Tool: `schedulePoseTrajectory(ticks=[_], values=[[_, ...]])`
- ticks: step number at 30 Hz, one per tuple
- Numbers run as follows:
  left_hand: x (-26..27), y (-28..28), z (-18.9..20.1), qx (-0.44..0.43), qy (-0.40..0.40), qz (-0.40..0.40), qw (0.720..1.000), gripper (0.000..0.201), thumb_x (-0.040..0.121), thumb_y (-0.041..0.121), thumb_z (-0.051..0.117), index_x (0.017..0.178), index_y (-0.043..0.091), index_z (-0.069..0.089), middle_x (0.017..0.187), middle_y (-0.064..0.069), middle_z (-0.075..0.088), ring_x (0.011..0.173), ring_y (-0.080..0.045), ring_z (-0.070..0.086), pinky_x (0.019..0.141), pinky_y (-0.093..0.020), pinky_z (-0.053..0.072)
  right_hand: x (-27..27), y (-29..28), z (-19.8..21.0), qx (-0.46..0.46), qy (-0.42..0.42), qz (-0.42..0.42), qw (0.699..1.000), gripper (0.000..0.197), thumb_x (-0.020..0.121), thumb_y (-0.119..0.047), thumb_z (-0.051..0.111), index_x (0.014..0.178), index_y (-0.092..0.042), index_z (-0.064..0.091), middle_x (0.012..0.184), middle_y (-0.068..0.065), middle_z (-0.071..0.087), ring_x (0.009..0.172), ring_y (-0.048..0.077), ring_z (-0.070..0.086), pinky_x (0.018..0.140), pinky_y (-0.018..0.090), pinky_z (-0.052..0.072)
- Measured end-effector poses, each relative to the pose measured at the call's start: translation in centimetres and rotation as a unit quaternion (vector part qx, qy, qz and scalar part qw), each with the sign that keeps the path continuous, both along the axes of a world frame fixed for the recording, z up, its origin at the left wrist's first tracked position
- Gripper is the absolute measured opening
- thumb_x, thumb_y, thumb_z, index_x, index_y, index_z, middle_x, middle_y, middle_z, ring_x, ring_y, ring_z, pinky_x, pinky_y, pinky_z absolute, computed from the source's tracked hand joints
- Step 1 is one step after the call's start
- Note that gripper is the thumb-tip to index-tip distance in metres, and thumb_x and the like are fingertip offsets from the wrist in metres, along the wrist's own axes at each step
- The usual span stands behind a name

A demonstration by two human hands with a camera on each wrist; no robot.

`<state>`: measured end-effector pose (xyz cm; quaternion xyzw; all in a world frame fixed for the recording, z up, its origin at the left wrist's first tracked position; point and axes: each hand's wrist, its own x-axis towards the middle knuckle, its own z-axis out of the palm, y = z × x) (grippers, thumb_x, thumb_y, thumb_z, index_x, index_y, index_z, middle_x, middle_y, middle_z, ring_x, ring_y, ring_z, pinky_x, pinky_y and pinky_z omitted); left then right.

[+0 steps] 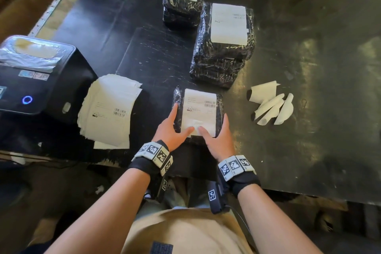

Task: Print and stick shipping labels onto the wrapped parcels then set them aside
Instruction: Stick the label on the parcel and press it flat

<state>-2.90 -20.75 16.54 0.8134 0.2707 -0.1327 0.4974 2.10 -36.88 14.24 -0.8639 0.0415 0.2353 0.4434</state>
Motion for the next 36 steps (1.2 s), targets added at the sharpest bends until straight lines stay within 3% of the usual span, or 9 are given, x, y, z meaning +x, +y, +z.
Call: schedulePoseTrajectory(ticks=[6, 12, 18, 22, 26, 36], values=[[-0.1, 0.5, -0.3, -0.008, 0.002, -0.011, 1.0, 0.091, 0.088, 0.031, 0.066, 0.153, 0.03, 0.002, 0.152, 0.0, 0.036, 0.137, -0.02, 0.038, 0.11, -0.04, 0.034, -0.1, -0.4, 0.1, 0.034, -0.004, -0.015, 0.999, 0.088, 0.087, -0.038, 0.068, 0.154, -0.025, 0.012, 0.156, -0.004, 0.029, 0.141, 0.018, 0.031, 0.112, 0.036, 0.027], [-0.6, 1.5, -0.4, -0.029, 0.005, -0.032, 0.999, 0.092, 0.088, 0.027, 0.067, 0.152, 0.037, 0.002, 0.152, -0.001, 0.034, 0.134, -0.023, 0.041, 0.101, -0.049, 0.047, 0.0, -1.1, 0.4, 0.048, 0.003, 0.004, 0.999, 0.083, 0.09, -0.031, 0.066, 0.154, -0.023, 0.013, 0.155, -0.003, 0.03, 0.14, 0.017, 0.032, 0.108, 0.028, 0.025], [-1.2, 2.0, -0.5, -0.025, 0.0, -0.053, 0.998, 0.09, 0.088, 0.027, 0.066, 0.152, 0.038, 0.003, 0.152, -0.003, 0.034, 0.133, -0.023, 0.043, 0.104, -0.048, 0.045, 0.0, -2.0, 0.5, 0.044, 0.006, 0.032, 0.999, 0.081, 0.092, -0.038, 0.062, 0.154, -0.022, 0.013, 0.156, -0.001, 0.029, 0.14, 0.017, 0.033, 0.107, 0.029, 0.026], [-1.2, 0.9, -0.4, -0.009, -0.007, -0.025, 1.0, 0.095, 0.085, 0.034, 0.07, 0.153, 0.032, 0.003, 0.15, -0.001, 0.039, 0.134, -0.019, 0.043, 0.11, -0.036, 0.034, -0.7, -1.4, 0.2, 0.044, -0.007, 0.018, 0.999, 0.09, 0.085, -0.039, 0.07, 0.153, -0.024, 0.013, 0.147, -0.008, 0.038, 0.133, 0.011, 0.039, 0.106, 0.03, 0.03], [-1.0, -0.7, -0.6, 0.012, -0.036, 0.023, 0.999, 0.104, 0.079, 0.036, 0.076, 0.154, 0.027, 0.005, 0.145, -0.001, 0.045, 0.129, -0.018, 0.046, 0.107, -0.033, 0.036, -1.3, -0.8, -0.3, 0.039, -0.034, 0.006, 0.999, 0.099, 0.078, -0.044, 0.075, 0.152, -0.024, 0.013, 0.152, -0.005, 0.034, 0.138, 0.015, 0.034, 0.11, 0.033, 0.029], [-0.9, -0.9, -0.9, 0.019, -0.012, 0.026, 0.999, 0.096, 0.084, 0.031, 0.071, 0.153, 0.03, 0.003, 0.15, -0.001, 0.04, 0.133, -0.02, 0.044, 0.111, -0.039, 0.035, -0.9, -1.6, -0.5, 0.048, -0.007, 0.023, 0.999, 0.086, 0.089, -0.038, 0.065, 0.154, -0.023, 0.01, 0.156, -0.003, 0.028, 0.141, 0.016, 0.031, 0.112, 0.031, 0.025]])
